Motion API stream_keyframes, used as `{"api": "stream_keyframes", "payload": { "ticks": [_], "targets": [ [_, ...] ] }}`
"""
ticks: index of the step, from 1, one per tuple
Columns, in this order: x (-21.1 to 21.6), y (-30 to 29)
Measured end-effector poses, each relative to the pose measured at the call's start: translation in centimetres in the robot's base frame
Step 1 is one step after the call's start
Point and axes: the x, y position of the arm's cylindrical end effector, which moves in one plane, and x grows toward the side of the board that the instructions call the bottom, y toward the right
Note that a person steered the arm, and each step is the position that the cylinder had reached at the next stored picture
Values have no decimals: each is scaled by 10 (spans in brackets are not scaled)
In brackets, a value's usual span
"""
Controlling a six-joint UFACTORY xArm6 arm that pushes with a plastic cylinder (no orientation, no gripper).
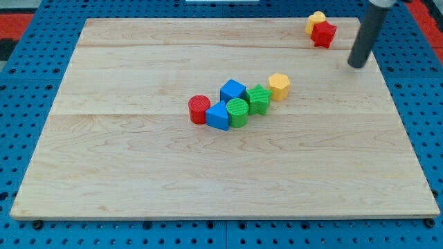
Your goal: Slide yellow hexagon to top center
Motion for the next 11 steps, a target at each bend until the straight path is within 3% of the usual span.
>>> {"api": "stream_keyframes", "payload": {
  "ticks": [1, 2, 4, 6, 8, 11],
  "targets": [
    [62, -34],
    [61, -87],
    [48, -140],
    [30, -186],
    [12, -195],
    [-81, -178]
  ]
}}
